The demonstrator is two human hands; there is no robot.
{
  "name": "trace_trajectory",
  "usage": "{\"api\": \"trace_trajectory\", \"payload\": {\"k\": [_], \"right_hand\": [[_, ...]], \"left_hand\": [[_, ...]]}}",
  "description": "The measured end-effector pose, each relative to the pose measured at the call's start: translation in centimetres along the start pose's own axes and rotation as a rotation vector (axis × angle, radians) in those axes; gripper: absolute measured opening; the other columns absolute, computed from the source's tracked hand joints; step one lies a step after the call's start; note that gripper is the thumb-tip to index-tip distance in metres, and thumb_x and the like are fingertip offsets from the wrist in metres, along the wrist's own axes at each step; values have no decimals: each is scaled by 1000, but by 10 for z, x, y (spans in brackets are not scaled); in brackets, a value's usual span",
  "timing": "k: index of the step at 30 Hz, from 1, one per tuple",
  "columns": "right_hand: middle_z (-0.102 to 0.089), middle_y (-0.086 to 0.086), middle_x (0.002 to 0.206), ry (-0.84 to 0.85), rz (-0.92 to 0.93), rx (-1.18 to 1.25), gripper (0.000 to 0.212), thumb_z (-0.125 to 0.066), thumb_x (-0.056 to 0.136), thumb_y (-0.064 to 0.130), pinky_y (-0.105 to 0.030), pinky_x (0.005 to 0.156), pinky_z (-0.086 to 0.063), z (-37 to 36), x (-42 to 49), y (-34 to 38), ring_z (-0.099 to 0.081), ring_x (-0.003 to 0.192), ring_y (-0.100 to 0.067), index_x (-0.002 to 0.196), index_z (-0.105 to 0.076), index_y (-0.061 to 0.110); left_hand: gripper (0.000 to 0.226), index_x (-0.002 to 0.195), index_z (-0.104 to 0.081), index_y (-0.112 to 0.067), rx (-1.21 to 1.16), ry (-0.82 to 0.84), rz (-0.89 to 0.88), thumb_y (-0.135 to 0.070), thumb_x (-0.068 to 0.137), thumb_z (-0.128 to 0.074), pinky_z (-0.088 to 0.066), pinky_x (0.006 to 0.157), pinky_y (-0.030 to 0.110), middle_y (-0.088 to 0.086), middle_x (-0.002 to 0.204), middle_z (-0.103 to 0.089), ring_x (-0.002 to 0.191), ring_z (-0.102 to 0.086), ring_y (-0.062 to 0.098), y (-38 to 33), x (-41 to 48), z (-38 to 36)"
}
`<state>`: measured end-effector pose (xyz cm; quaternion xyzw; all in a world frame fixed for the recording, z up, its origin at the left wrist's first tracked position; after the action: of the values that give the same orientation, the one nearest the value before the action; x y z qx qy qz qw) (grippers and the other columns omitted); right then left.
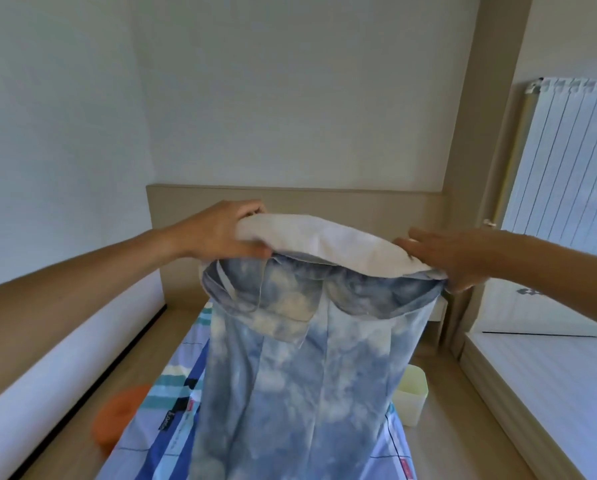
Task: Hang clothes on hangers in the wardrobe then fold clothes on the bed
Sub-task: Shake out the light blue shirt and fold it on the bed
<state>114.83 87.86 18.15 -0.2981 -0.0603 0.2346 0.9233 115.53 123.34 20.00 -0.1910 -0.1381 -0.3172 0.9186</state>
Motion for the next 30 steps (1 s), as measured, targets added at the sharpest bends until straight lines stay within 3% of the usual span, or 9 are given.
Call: {"api": "trace_trajectory", "payload": {"k": [3, 5, 10, 12, 15, 18, 23, 27, 30], "right_hand": [[-59, 7, 122, -67, 37, 339, 58, -71, 90, 28, -37, 98, -50, -2, 10, -6, -58, 104, -14, 137, -38, 36], [-66, 9, 116, -92, 72, 685, 33, -66, 95, 19, -37, 100, -49, 6, 12, -9, -61, 106, -12, 124, -55, 31], [-69, -14, 108, 149, -44, 1492, 27, -68, 89, 9, -29, 86, -56, 9, 16, 3, -69, 92, -20, 115, -63, 7], [-67, -15, 112, 239, -120, 1667, 57, -86, 69, 30, -39, 98, -51, -2, 31, 12, -64, 99, -25, 116, -66, 4], [-70, -13, 107, 204, -215, 1872, 30, -71, 85, 30, -47, 100, -48, 1, 49, 38, -64, 96, -27, 106, -70, 9], [-70, -3, 75, 175, -223, 1974, 20, -54, 99, 26, -34, 66, -60, 16, 63, 71, -66, 65, -15, 88, -67, 16], [-73, -11, 78, 51, -100, 2021, 27, -46, 104, 29, -38, 59, -63, 63, 80, 113, -73, 67, -25, 101, -64, 9], [-75, -18, 102, -90, 2, 1855, 47, -39, 104, 41, -38, 89, -58, 83, 89, 122, -73, 95, -30, 116, -64, 4], [-64, -22, 105, -206, 155, 1831, 50, -47, 89, 33, -37, 89, -48, 87, 93, 118, -59, 93, -31, 115, -58, -7]], "left_hand": [[74, 117, -47, -39, 383, 138, -15, -63, 57, -84, -48, 64, 27, -17, 90, -62, 77, -59, 3, 6, -17, -4], [46, 110, -55, -39, 377, 144, -74, -44, 73, -82, -44, 62, 24, -23, 85, -63, 75, -59, 0, 15, -23, -7], [21, 89, -64, -29, -190, 257, 291, -10, 92, -70, -45, 64, 10, -29, 74, -69, 71, -65, -10, 42, -29, -5], [11, 103, -71, -19, -395, 289, 494, -15, 96, -65, -53, 74, 18, -13, 91, -78, 86, -73, 4, 46, -27, -13], [25, 112, -72, -5, -610, 193, 784, -19, 92, -65, -56, 86, 35, 10, 101, -78, 89, -73, 23, 46, -23, -28], [11, 91, -71, -12, -785, 146, 865, -20, 92, -63, -57, 68, 28, 5, 76, -76, 66, -70, 18, 30, -13, -38], [16, 101, -66, -14, -955, 130, 696, -26, 93, -59, -53, 85, 37, 9, 95, -69, 82, -65, 21, -1, 12, -40], [69, 109, -72, -14, -972, 127, 412, -68, 66, -74, -55, 80, 29, 5, 99, -74, 89, -69, 17, -13, 18, -38], [95, 126, -65, -8, -947, 1, 213, -62, 51, -90, -55, 89, 29, 9, 116, -73, 109, -69, 22, 3, 18, -34]]}}
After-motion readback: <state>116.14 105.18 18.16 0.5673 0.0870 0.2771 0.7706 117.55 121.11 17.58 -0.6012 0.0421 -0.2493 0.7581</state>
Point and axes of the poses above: each hand's wrist, its own x-axis towards the middle knuckle, its own z-axis out of the back of the hand, y = z × x, the point moved 3 cm from there along x, towards the middle knuckle
